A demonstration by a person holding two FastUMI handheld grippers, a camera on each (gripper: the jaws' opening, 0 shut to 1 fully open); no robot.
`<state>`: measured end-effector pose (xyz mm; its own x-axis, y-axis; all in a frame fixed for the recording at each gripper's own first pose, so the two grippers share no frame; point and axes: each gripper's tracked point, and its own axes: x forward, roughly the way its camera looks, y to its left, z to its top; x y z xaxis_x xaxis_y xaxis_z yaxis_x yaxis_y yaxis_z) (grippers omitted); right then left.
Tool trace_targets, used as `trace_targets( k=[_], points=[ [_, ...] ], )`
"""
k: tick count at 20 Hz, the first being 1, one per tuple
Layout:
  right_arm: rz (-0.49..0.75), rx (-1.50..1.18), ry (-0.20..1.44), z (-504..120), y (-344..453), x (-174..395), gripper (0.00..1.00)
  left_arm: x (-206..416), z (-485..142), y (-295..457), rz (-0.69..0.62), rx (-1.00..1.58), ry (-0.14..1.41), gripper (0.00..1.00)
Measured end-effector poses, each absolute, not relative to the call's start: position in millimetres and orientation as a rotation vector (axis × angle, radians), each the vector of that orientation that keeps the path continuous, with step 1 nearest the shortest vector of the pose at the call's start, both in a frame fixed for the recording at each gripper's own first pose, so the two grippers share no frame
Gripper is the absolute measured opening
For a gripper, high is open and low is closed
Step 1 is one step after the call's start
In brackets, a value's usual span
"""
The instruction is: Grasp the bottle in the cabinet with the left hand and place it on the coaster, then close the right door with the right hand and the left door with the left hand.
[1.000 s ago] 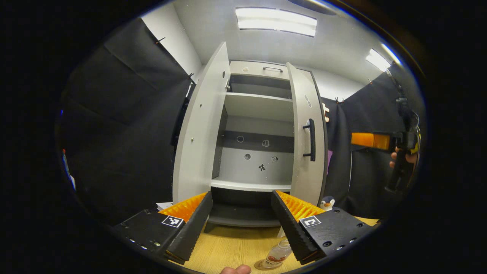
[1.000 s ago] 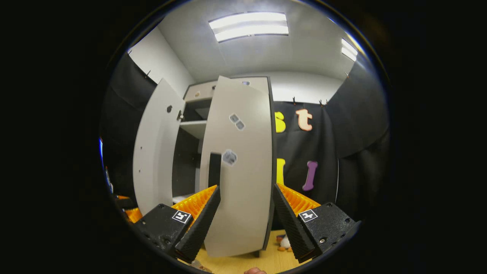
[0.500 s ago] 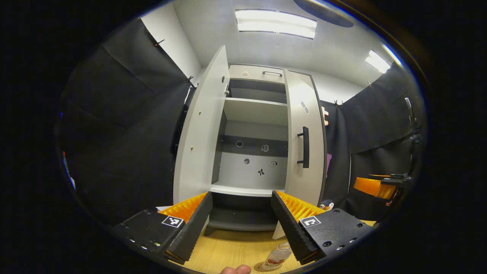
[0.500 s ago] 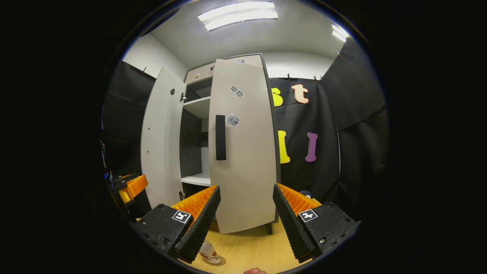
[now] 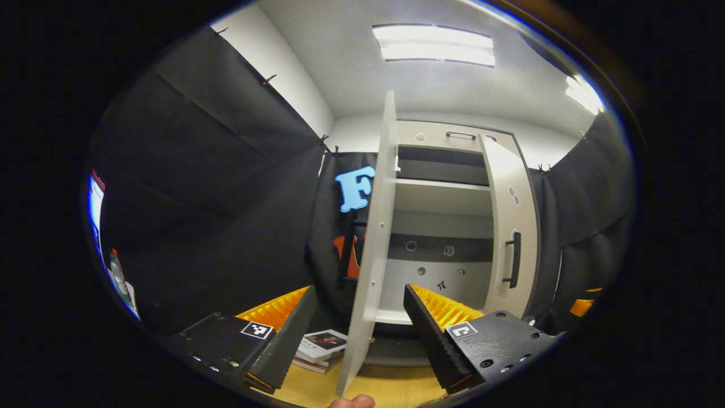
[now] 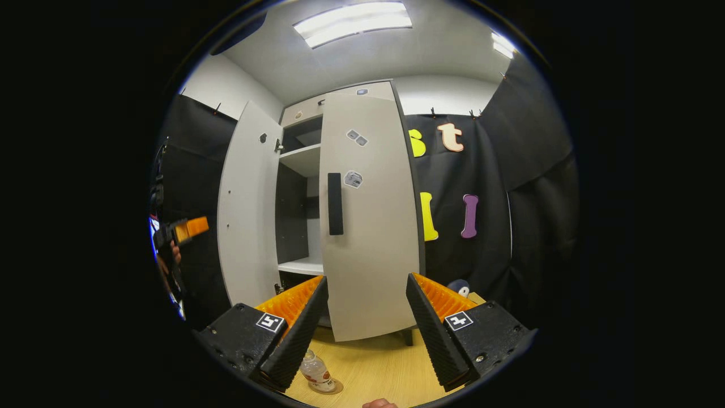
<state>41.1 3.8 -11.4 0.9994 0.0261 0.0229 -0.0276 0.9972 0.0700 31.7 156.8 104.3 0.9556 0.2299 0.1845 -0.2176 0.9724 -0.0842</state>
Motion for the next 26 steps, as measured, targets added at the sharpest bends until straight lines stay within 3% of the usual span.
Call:
trace_targets(
  k=[1, 2, 3, 5, 6, 8, 9, 19, 26],
  points=[
    [0.025, 0.068, -0.013, -14, 2, 40, 0.85, 35, 111, 170, 0.249, -0.068, -0.200, 0.99],
    [0.022, 0.064, -0.005, -16, 0, 40, 0.85, 42, 117, 185, 0.269, -0.072, -0.209, 0.95],
    [0.023, 0.059, -0.002, -16, -1, 39, 0.85, 54, 121, 204, 0.290, -0.081, -0.206, 0.99],
    [0.021, 0.039, 0.004, -17, -3, 39, 0.85, 76, 119, 229, 0.310, -0.115, -0.179, 0.99],
    [0.018, 0.030, 0.003, -16, -5, 39, 0.85, 83, 121, 238, 0.313, -0.135, -0.175, 0.95],
    [0.005, 0.027, -0.007, -13, -11, 38, 0.85, 96, 117, 250, 0.315, -0.164, -0.163, 0.99],
    [-0.002, 0.032, -0.009, -12, -13, 37, 0.85, 103, 113, 256, 0.320, -0.169, -0.152, 0.95],
    [-0.015, 0.072, -0.014, -12, -27, 31, 0.85, 118, 115, 256, 0.399, -0.091, -0.199, 0.99],
    [-0.003, 0.095, -0.033, -10, -34, 27, 0.85, 118, 111, 233, 0.361, -0.159, -0.159, 0.99]
  ],
)
